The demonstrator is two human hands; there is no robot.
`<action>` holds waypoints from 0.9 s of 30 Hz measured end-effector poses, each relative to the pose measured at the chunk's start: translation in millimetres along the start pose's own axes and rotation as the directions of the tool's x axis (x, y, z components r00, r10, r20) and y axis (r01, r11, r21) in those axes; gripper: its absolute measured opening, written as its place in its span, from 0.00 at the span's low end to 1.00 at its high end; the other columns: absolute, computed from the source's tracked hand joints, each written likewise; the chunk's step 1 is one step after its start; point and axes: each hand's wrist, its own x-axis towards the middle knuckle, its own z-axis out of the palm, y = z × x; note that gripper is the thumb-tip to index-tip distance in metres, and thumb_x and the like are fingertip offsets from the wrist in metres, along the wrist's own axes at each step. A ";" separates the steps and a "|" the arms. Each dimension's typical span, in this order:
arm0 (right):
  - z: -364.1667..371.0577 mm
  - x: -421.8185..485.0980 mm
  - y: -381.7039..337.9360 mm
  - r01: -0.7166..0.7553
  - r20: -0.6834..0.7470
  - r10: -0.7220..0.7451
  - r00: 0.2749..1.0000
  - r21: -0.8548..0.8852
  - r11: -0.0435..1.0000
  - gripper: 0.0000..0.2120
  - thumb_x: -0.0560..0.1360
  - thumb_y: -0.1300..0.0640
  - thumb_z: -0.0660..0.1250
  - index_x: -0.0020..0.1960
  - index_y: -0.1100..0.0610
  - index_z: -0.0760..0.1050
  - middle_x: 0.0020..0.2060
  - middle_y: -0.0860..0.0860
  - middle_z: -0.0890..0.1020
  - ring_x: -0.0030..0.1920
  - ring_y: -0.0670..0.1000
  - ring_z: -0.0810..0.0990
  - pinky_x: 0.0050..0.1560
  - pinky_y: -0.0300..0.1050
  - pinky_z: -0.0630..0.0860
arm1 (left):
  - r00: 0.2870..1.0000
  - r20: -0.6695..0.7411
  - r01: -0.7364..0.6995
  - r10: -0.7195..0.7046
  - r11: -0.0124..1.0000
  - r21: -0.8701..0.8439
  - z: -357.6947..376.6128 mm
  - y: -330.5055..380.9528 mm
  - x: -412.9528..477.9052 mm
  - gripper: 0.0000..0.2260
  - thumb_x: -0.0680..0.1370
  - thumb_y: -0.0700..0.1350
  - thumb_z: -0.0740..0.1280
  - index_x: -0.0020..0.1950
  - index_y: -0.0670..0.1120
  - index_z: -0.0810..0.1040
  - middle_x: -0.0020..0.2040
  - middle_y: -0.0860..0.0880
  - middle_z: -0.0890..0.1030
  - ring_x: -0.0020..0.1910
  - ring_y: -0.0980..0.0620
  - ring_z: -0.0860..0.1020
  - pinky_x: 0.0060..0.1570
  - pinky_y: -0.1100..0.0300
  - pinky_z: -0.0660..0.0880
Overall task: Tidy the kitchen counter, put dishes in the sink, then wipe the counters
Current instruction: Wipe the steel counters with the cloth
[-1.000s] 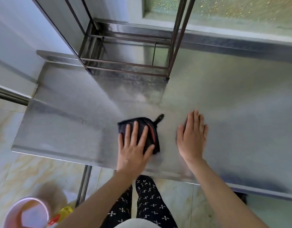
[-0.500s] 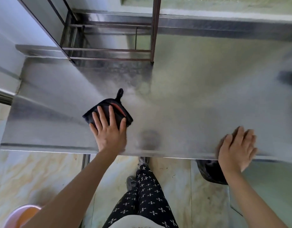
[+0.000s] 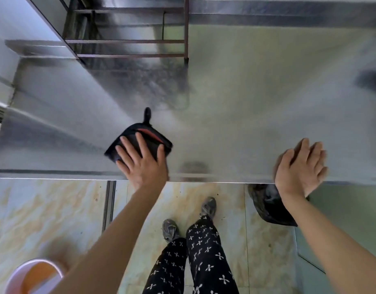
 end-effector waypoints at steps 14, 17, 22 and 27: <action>-10.3 0.2 3.8 0.071 0.118 -0.077 0.990 0.056 0.996 0.25 0.81 0.49 0.46 0.76 0.54 0.51 0.76 0.57 0.49 0.76 0.57 0.46 0.72 0.56 0.44 | 0.925 0.147 -0.374 0.351 0.908 0.188 42.0 54.6 -105.8 0.38 0.73 0.70 0.48 0.75 0.46 0.53 0.73 0.34 0.58 0.71 0.32 0.57 0.65 0.37 0.57; -18.7 1.0 12.1 0.111 0.146 -0.136 0.980 0.169 0.979 0.23 0.82 0.50 0.47 0.76 0.55 0.55 0.76 0.56 0.51 0.76 0.57 0.46 0.72 0.55 0.43 | 0.915 0.143 -0.401 0.378 0.892 0.206 45.3 70.0 -120.2 0.34 0.74 0.66 0.50 0.73 0.45 0.61 0.71 0.35 0.64 0.68 0.33 0.64 0.59 0.36 0.67; -39.3 4.4 33.7 0.154 0.201 -0.277 0.940 0.473 0.867 0.22 0.83 0.52 0.45 0.72 0.58 0.64 0.76 0.55 0.55 0.76 0.53 0.48 0.74 0.51 0.44 | 0.902 0.193 -0.427 0.385 0.859 0.284 54.8 96.4 -141.7 0.47 0.66 0.65 0.69 0.76 0.46 0.50 0.75 0.36 0.54 0.72 0.34 0.56 0.67 0.39 0.59; -53.5 1.6 53.4 0.032 0.317 -0.308 0.897 0.650 0.759 0.27 0.80 0.41 0.46 0.67 0.55 0.69 0.75 0.49 0.59 0.74 0.50 0.56 0.74 0.54 0.55 | 0.903 0.175 -0.418 0.393 0.897 0.146 53.1 122.6 -144.6 0.38 0.67 0.53 0.74 0.72 0.46 0.63 0.72 0.36 0.64 0.70 0.33 0.62 0.64 0.37 0.62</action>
